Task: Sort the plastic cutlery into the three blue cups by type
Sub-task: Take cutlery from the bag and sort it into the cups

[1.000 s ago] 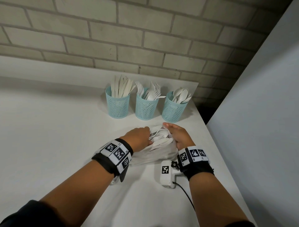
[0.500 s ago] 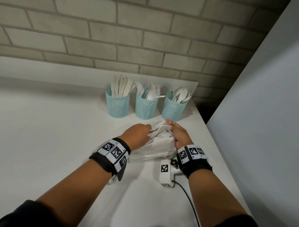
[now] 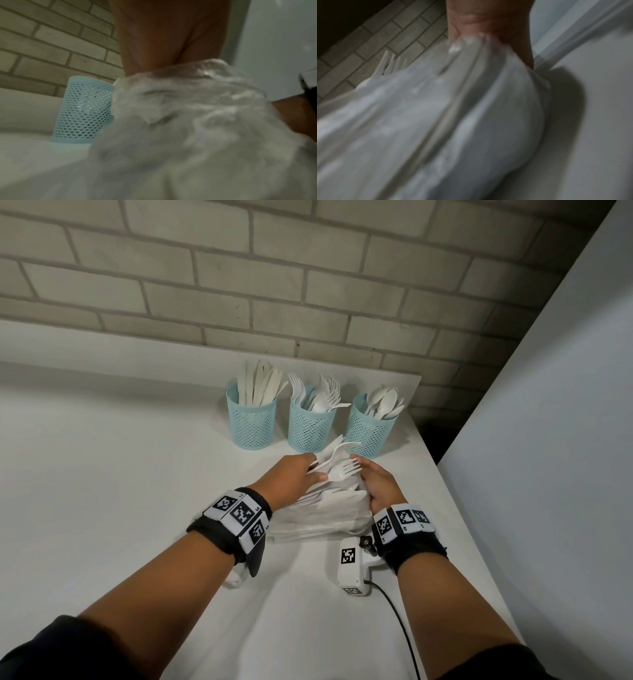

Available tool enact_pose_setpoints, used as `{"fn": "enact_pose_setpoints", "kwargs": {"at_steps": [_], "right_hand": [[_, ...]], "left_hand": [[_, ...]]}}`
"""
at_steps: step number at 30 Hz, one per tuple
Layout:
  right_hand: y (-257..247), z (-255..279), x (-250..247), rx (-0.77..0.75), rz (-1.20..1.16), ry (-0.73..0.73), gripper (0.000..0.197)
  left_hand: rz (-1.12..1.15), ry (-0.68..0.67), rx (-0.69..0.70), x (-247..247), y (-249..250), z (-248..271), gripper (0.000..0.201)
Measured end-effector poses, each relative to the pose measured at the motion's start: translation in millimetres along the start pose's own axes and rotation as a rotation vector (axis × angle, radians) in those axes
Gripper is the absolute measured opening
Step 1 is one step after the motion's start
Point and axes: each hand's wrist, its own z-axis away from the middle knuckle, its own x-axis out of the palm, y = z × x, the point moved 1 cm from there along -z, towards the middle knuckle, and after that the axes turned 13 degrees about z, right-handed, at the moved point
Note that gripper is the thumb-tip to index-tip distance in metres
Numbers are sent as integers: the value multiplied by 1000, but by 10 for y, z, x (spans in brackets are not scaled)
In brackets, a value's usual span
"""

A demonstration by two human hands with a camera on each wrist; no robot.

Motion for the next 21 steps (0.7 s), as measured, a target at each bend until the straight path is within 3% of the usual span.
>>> {"fn": "enact_pose_setpoints", "kwargs": {"at_steps": [8, 14, 16, 19, 21], "right_hand": [[-5, -6, -4, 15, -9, -30, 8], [19, -66, -7, 25, -13, -64, 12], [45, -77, -8, 43, -9, -58, 18], [132, -128, -9, 69, -31, -87, 44], [153, -164, -20, 82, -34, -96, 45]], "left_hand": [[270, 12, -124, -6, -83, -10, 37], [489, 21, -184, -25, -73, -6, 24], [638, -4, -210, -37, -36, 29, 22], [718, 28, -201, -103, 21, 78, 16], [737, 65, -188, -153, 42, 91, 14]]}}
